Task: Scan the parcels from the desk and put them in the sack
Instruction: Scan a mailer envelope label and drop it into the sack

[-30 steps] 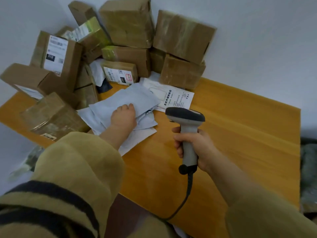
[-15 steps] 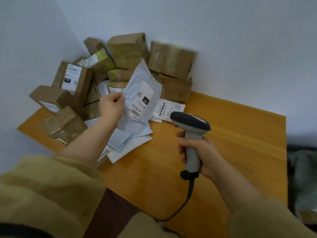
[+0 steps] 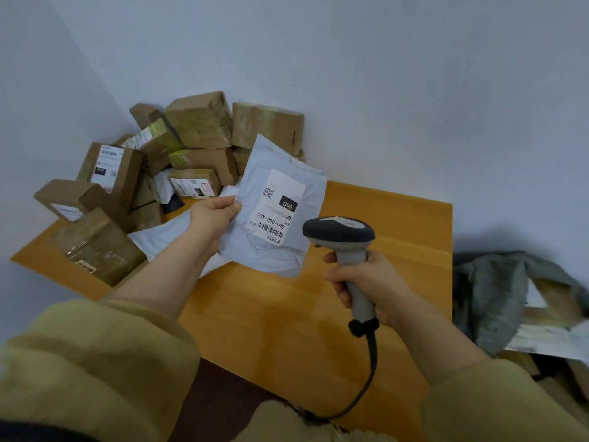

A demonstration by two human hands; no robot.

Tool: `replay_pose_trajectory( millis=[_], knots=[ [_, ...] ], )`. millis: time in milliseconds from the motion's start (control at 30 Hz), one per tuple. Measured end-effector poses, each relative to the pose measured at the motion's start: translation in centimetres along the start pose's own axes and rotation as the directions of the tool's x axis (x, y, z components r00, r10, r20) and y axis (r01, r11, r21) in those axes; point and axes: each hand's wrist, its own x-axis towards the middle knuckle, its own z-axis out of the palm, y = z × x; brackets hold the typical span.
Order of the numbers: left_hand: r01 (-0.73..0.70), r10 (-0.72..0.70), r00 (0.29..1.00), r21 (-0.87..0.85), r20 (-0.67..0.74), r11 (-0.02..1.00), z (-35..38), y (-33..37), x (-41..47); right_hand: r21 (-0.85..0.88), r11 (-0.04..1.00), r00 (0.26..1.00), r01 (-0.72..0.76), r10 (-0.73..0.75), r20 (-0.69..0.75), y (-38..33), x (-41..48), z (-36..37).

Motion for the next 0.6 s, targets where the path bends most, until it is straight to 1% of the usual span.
replay_pose_trajectory(
  millis=[67,133,167,200,267,300,333,367,400,433,467,500,567,600],
  knots=[
    [0.017,-0.024,0.995,0.075,0.099,0.997,0.5,0.4,-0.4,-0.032,0.999,1.000,-0.005,0.005,-0.003,0.1,-0.4,-0.8],
    [0.013,-0.071,0.968,0.234,0.241,0.972,0.9,0.7,-0.6,-0.051,0.999,1.000,-0.006,0.006,-0.013,0.3,-0.8,-1.6],
    [-0.026,-0.090,0.946,0.352,0.311,0.936,1.1,0.6,-0.5,-0.056,0.998,1.000,-0.010,0.008,-0.024,0.5,-1.0,-2.0],
    [-0.101,-0.095,0.919,0.460,0.382,0.882,1.5,0.3,-0.3,-0.061,0.998,0.999,-0.017,0.015,-0.040,0.6,-1.1,-2.3],
    [-0.290,-0.090,0.851,0.606,0.517,0.741,2.7,-0.8,-0.1,-0.065,0.997,0.997,-0.048,0.044,-0.070,1.1,-1.1,-2.7],
    [-0.393,-0.063,0.835,0.674,0.546,0.626,3.6,-1.7,0.3,-0.065,0.995,0.995,-0.070,0.064,-0.082,1.4,-1.1,-2.8],
    [-0.485,0.004,0.836,0.736,0.549,0.472,4.4,-2.7,0.6,-0.067,0.993,0.992,-0.092,0.086,-0.091,1.7,-1.2,-2.9],
    [-0.527,0.094,0.845,0.789,0.527,0.316,5.0,-3.9,0.8,-0.074,0.991,0.990,-0.112,0.105,-0.099,1.9,-1.3,-2.9],
    [-0.527,0.196,0.849,0.816,0.491,0.238,5.4,-5.0,0.8,-0.083,0.988,0.987,-0.129,0.120,-0.106,2.2,-1.3,-3.0],
    [-0.497,0.259,0.861,0.835,0.439,0.237,5.4,-6.4,0.9,-0.088,0.986,0.984,-0.144,0.133,-0.115,2.5,-1.3,-3.1],
    [-0.435,0.268,0.892,0.850,0.364,0.295,5.2,-7.7,0.7,-0.088,0.984,0.981,-0.158,0.146,-0.124,2.8,-1.3,-3.1],
    [-0.353,0.223,0.931,0.866,0.289,0.353,4.8,-9.4,0.5,-0.086,0.982,0.979,-0.170,0.157,-0.133,3.1,-1.3,-3.1],
    [-0.158,0.042,0.987,0.889,0.156,0.430,3.5,-13.0,0.0,-0.086,0.979,0.974,-0.185,0.171,-0.149,3.6,-1.1,-2.9],
    [-0.031,-0.083,0.993,0.882,0.080,0.470,2.8,-14.9,0.0,-0.086,0.978,0.973,-0.189,0.174,-0.154,3.7,-0.9,-2.8]
  ],
)
